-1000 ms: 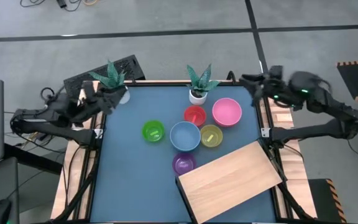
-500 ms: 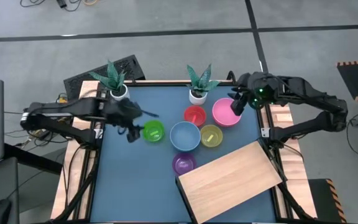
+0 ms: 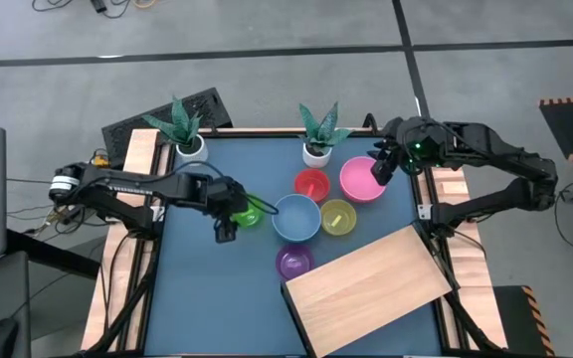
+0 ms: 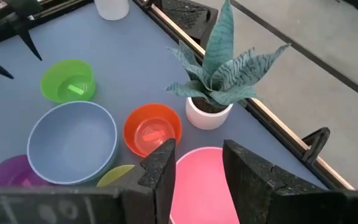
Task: Place and stack bowls onto a shelf
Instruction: Put the green bowl on the shelf
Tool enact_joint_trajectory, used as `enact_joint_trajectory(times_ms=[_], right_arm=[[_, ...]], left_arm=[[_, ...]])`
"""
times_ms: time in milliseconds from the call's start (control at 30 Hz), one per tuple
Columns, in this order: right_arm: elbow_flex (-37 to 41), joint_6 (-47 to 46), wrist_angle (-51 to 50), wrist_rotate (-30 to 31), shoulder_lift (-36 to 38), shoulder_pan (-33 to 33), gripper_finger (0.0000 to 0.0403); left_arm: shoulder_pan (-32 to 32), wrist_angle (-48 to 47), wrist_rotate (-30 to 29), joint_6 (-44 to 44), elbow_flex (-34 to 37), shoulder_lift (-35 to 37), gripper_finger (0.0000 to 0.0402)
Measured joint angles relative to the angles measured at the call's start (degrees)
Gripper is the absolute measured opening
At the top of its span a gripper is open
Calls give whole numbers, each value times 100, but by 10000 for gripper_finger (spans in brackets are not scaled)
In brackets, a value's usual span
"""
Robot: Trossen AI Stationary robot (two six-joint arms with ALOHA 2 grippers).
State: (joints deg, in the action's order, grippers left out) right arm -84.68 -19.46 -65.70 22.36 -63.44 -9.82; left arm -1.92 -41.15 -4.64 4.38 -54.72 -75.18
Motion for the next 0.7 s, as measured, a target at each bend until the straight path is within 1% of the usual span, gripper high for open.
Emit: enact_joint_trajectory(times_ms=[100, 200, 300, 400, 467, 567, 700], right_arm=[[0, 70, 10, -25, -104, 42, 159], [97, 445, 337, -45, -409, 144, 159], [142, 979, 950, -202, -924, 226, 159], [75, 1302, 1739, -427, -1477, 292, 159], [-30, 1374, 2168, -590, -1826, 308, 159], [-137, 1381, 2530, -737, -2320, 308, 159], [-308, 1371, 2989, -797, -3009, 308, 159]], left_arm=[[3, 62, 45, 193, 22, 10, 269], [16, 84, 41, 422, 22, 67, 269], [21, 69, 103, 735, -7, 189, 269], [21, 66, 173, 1144, -114, 402, 269], [21, 11, 177, 1421, -177, 576, 269], [23, -65, 76, 1825, -207, 874, 269], [43, -173, -80, 2366, -210, 1313, 269]])
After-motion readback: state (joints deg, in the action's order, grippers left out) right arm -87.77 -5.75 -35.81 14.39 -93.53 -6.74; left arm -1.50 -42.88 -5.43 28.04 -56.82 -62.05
